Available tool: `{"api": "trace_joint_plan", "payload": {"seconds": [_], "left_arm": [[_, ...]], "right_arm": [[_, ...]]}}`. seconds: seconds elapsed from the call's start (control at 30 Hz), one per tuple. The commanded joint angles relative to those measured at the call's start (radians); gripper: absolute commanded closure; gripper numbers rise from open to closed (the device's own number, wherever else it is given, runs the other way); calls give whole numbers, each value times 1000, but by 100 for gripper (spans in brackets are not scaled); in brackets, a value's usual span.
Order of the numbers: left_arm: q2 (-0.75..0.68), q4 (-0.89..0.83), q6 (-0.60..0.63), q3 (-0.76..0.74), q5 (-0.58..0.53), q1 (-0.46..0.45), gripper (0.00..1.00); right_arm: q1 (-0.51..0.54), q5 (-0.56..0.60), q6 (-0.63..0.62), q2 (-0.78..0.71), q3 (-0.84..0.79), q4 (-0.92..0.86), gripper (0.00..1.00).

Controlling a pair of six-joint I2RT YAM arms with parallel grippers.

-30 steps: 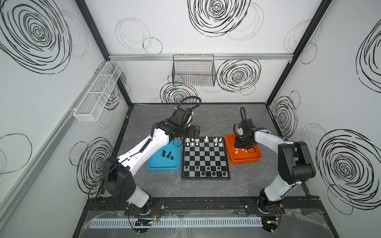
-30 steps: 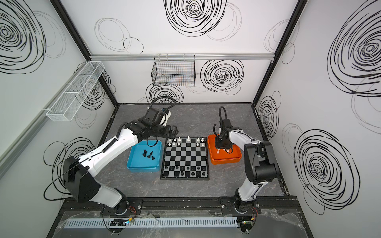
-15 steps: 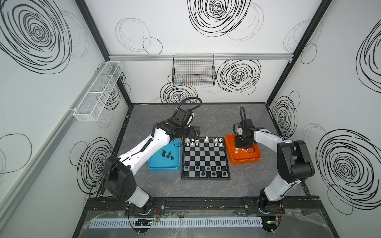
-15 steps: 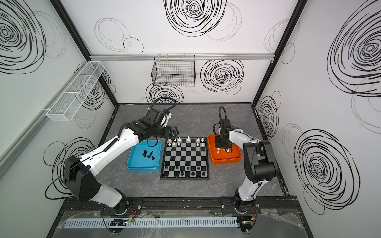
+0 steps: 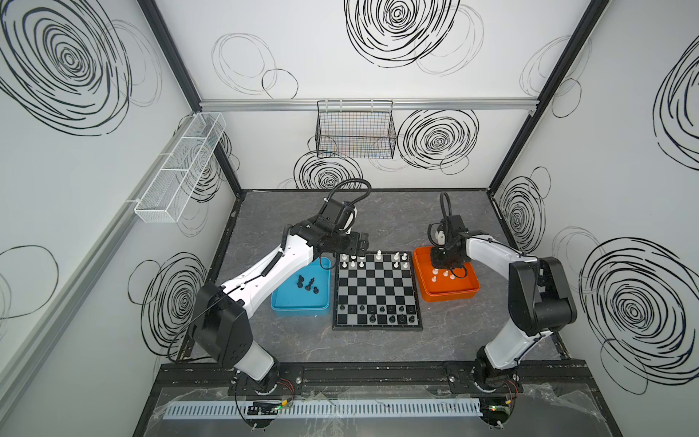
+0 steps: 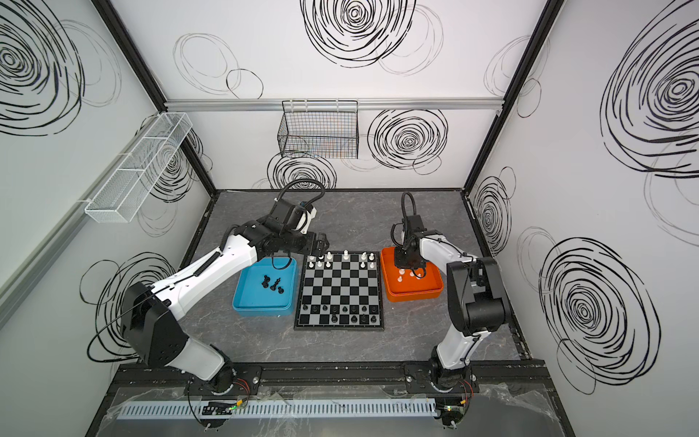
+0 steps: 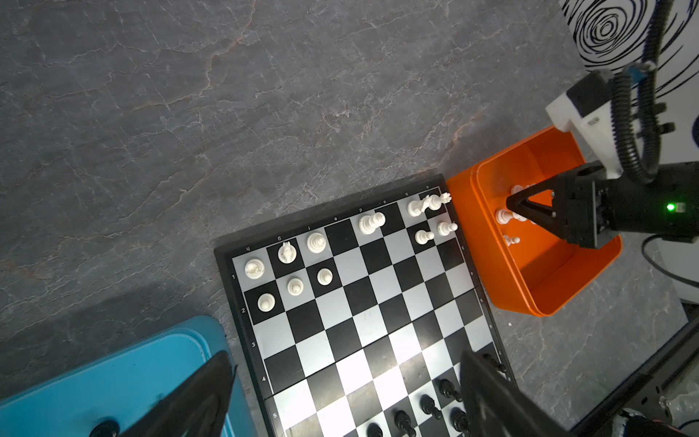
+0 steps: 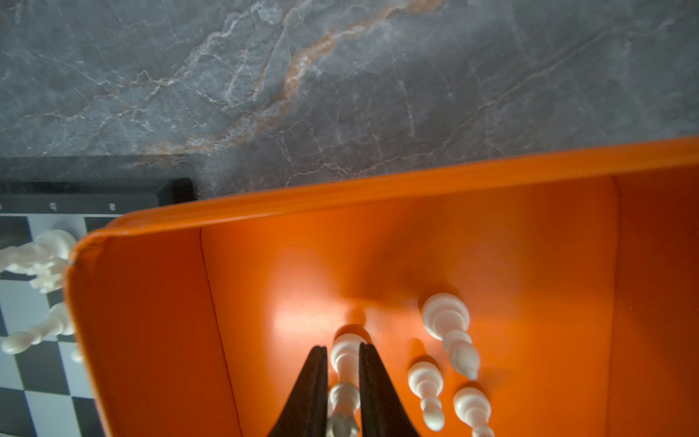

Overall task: Set up the chess pieces on the board
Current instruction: 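Close the right gripper on a white piece in the orange tray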

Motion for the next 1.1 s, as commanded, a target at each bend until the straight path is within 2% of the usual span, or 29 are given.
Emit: {"api": "trace_joint_plan", "payload": {"seconds": [0.0,0.17,0.37,0.6,1.07], "left_arm": [[-1,32,-7,-6,8,8,4],[-4,33,-7,-12,6,8,4],[-4,40,-9,-19,11,10,4],[-6,40,-10,-28,10,10,4],[-6,43,-13,-32,13,10,4]], "right_arm": [[7,20,-11,2,23,-37,73],[9,19,-11,2,22,-47,64],[8,23,-11,3,9,-54,62],[7,8,-9,20,6,-50,70],[7,8,-13,33,23,-66,74]]}}
